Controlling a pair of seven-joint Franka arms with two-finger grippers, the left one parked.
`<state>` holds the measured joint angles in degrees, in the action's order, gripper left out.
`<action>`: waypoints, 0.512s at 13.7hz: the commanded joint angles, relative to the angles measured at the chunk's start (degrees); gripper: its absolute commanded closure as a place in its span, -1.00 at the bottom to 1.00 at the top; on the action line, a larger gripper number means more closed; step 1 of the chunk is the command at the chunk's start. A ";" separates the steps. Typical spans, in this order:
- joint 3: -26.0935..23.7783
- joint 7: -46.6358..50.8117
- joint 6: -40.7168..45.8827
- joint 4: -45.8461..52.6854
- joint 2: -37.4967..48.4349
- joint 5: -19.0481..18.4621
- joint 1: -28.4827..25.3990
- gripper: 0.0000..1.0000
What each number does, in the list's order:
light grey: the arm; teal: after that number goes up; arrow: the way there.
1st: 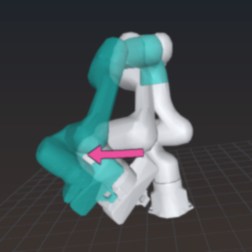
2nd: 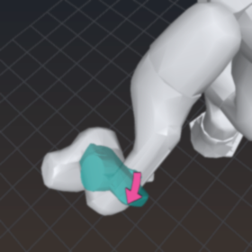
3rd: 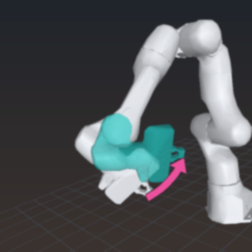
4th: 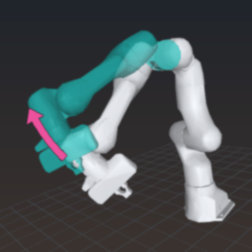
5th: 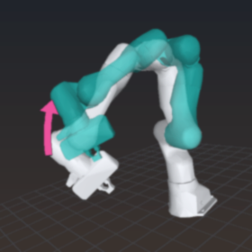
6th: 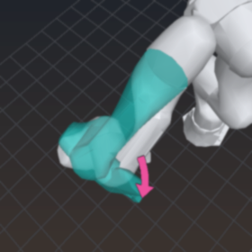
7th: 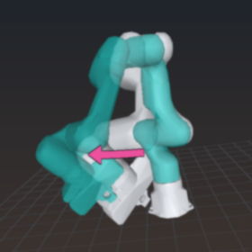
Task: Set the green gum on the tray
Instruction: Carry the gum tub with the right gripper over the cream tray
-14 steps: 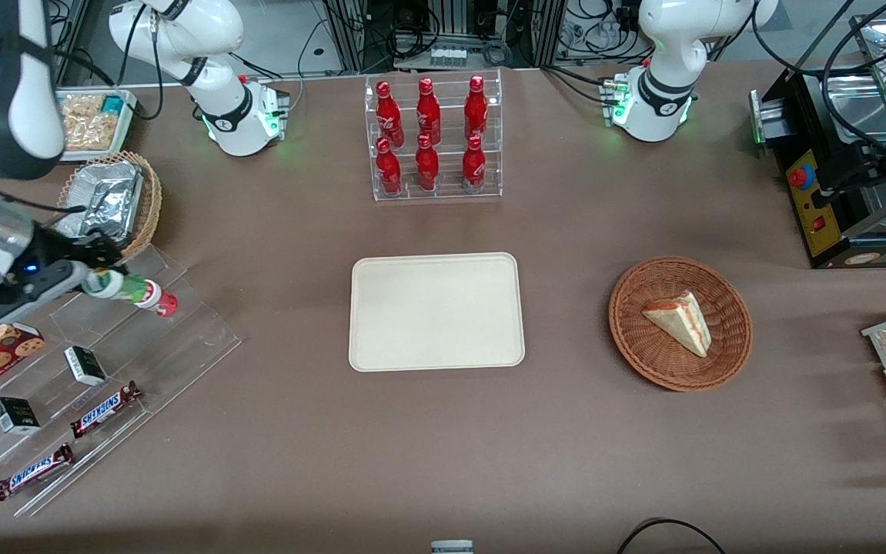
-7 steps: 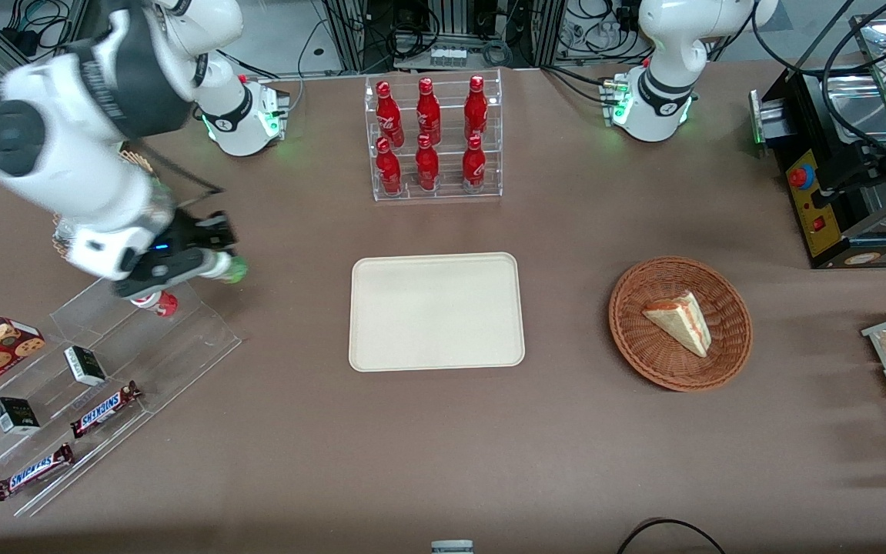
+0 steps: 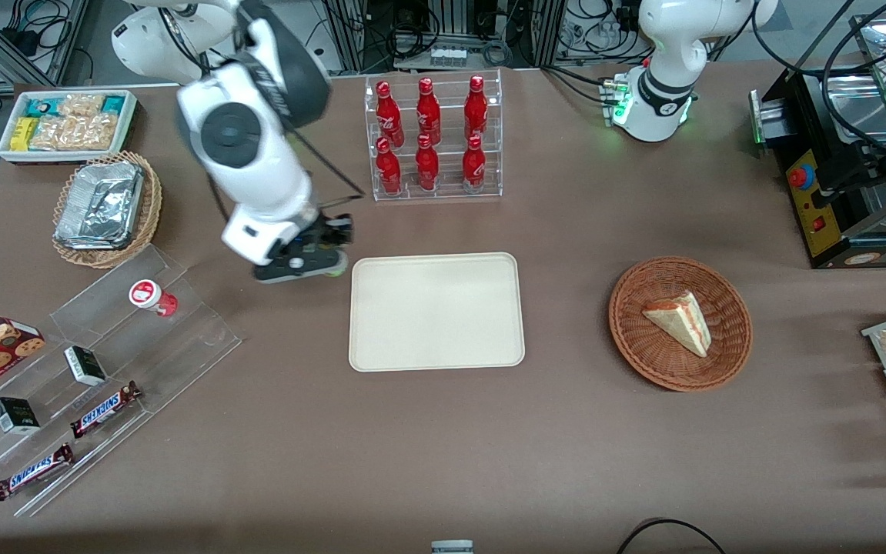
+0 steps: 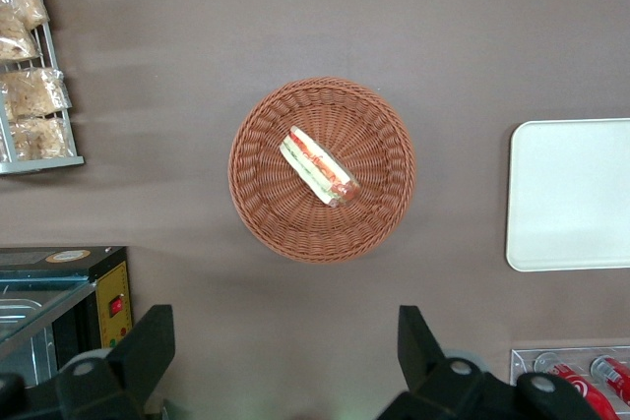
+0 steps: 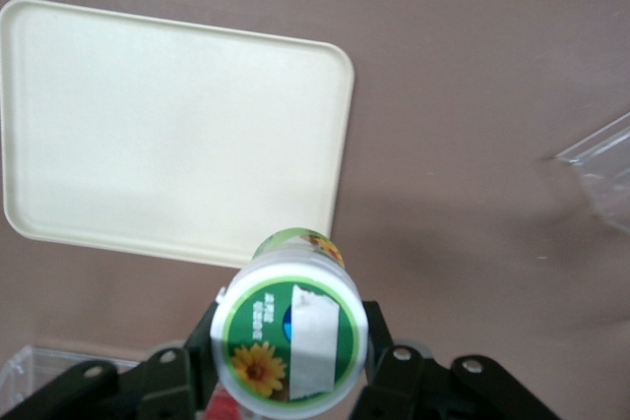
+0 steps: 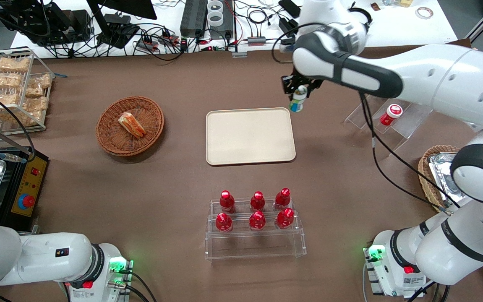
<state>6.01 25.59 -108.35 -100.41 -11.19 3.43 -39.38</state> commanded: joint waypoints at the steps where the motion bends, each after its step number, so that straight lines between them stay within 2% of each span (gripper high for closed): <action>1: 0.76 6.90 -2.82 4.69 -6.81 0.52 -3.49 1.00; 7: 0.85 14.57 -14.07 6.98 -17.18 0.44 -7.99 1.00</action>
<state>6.10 38.48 -120.43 -96.05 -25.01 3.43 -46.65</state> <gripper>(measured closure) 0.410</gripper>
